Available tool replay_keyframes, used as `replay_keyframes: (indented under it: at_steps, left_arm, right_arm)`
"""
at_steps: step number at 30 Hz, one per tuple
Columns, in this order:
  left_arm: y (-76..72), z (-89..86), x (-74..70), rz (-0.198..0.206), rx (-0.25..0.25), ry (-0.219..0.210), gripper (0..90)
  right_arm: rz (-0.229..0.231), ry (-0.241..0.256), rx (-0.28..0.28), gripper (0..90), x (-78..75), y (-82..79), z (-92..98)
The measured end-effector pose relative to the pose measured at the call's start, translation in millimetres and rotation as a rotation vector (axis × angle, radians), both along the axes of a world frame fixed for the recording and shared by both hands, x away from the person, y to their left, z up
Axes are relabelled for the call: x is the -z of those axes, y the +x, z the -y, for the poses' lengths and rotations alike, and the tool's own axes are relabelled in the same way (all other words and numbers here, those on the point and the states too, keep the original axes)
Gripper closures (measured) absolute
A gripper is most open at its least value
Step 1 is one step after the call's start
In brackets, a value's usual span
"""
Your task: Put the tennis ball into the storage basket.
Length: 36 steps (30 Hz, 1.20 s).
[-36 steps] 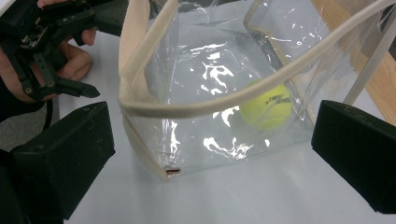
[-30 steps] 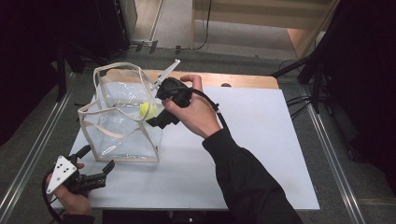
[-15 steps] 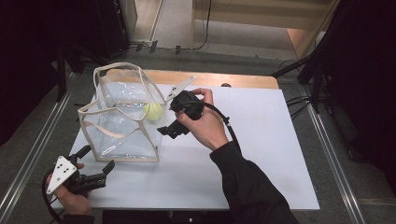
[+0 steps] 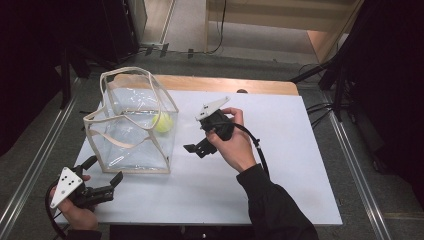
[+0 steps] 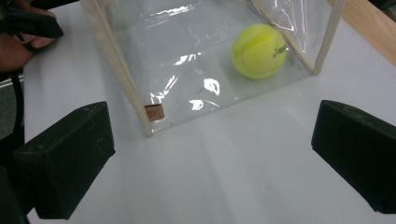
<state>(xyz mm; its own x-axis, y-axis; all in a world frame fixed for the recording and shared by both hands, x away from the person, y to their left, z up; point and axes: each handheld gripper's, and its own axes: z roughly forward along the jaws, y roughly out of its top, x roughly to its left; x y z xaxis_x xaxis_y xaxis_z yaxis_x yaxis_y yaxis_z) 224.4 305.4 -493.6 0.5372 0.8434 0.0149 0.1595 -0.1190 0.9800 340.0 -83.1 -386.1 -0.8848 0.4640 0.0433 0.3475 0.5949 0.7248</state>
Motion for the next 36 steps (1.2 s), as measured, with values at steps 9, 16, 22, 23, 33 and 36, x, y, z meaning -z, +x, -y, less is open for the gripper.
replay_keyframes:
  at_steps: [9, 16, 22, 23, 33, 36]
  left_arm:
    - [-0.5, 0.1, -0.1, -0.003, -0.005, 0.005, 1.3]
    - [-0.4, -0.2, -0.1, -0.001, -0.003, 0.001, 1.3]
    - [-0.8, -0.2, -0.2, -0.002, -0.003, 0.005, 1.3]
    - [-0.8, -0.1, -0.2, -0.003, -0.003, 0.004, 1.3]
    - [-0.7, 0.7, 0.2, 0.003, -0.004, 0.004, 1.3]
    - [-0.8, 1.0, 0.2, 0.003, -0.005, 0.006, 1.3]
  right_arm:
    - [0.018, 0.049, 0.019, 0.0, 23.6, -12.1, 14.9]
    - [0.023, 0.081, 0.032, 0.0, 39.4, -20.4, 25.9]
    - [0.023, 0.110, 0.057, 0.0, 52.1, -28.5, 37.2]
    - [0.023, 0.113, 0.064, 0.0, 54.0, -29.6, 39.7]
    - [0.017, 0.141, 0.114, 0.0, 74.6, -39.7, 67.8]
    - [0.017, 0.150, 0.132, 0.0, 78.8, -43.2, 77.7]
